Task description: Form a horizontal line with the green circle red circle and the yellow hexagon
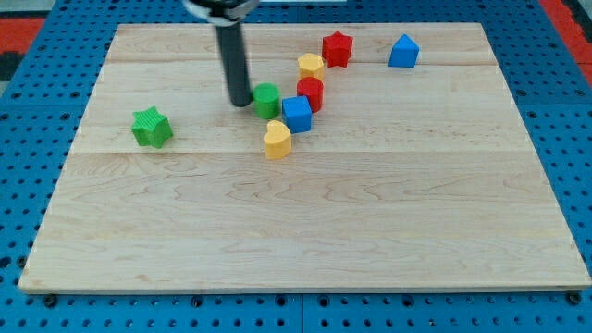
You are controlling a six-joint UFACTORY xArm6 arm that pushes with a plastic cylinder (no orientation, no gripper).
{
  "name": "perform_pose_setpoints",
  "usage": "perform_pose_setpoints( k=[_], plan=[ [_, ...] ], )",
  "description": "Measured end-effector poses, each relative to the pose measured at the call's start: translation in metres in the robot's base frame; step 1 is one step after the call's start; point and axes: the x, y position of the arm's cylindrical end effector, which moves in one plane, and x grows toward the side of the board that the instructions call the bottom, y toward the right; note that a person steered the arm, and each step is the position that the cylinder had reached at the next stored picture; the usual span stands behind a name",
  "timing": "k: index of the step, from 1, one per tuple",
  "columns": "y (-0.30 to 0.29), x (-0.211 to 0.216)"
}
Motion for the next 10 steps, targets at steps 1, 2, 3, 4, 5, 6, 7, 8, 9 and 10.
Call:
perform_pose_setpoints(
  k=[1,2,3,4,5,6,7,8,9,10],
  plan=[
    [0.0,-0.003],
    [-0.02,-0.052],
    [0.045,-0.083],
    [0.086,-0.072],
    [0.096,-0.056],
    [0.178,-0.046],
    [0.159,-0.025],
    [0.104,-0.025],
    [0.103,-0.025],
    [0.122,-0.018]
  ],
)
